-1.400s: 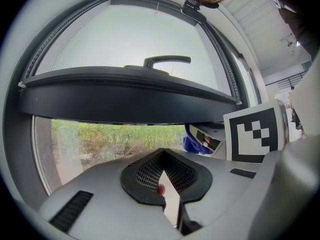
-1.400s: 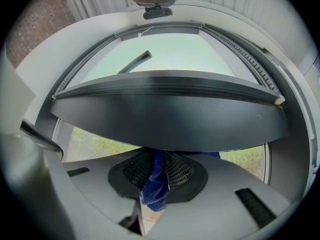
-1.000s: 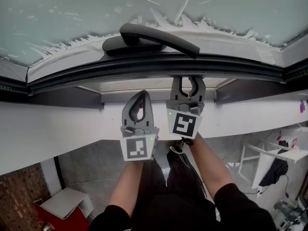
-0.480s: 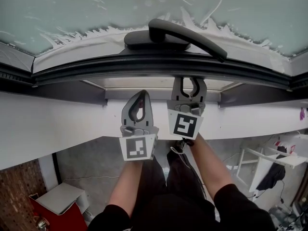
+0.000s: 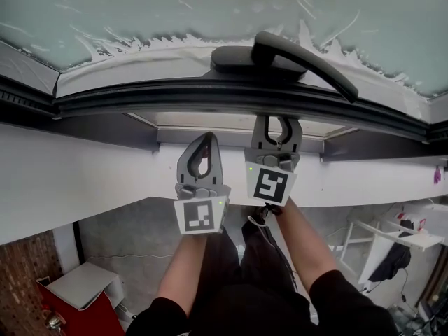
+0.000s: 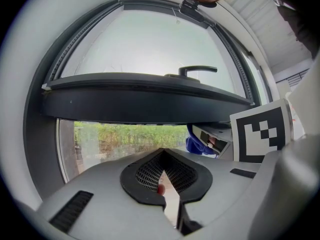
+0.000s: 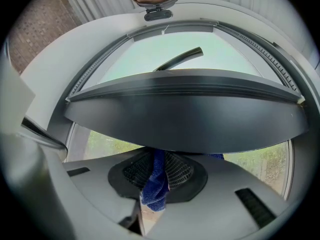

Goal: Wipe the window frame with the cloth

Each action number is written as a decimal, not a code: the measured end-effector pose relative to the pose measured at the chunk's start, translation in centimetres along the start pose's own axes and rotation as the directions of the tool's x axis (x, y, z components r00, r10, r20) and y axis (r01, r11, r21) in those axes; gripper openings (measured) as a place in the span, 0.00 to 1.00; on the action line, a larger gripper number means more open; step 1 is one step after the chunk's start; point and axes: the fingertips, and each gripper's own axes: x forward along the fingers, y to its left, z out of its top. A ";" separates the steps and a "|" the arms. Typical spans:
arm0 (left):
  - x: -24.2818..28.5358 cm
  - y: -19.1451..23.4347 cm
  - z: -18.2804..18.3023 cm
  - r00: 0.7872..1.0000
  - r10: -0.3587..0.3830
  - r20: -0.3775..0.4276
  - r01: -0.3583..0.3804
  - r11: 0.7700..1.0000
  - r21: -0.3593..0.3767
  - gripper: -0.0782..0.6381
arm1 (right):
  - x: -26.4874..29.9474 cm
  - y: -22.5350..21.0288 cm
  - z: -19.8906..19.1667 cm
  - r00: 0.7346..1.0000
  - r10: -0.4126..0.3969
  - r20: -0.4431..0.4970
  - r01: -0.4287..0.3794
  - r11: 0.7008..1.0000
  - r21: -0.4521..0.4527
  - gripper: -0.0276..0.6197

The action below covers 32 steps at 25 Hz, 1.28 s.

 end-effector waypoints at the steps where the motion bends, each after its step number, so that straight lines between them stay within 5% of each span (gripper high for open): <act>1: 0.0 0.2 0.0 1.000 0.000 0.001 0.000 1.000 0.001 0.12 | 0.1 0.3 0.0 1.000 0.003 0.001 -0.003 1.000 -0.003 0.12; 32: -0.3 5.8 -0.4 1.000 0.018 -0.005 -0.018 1.000 -0.026 0.12 | 1.6 6.2 0.3 0.999 0.052 -0.003 -0.052 0.999 0.004 0.12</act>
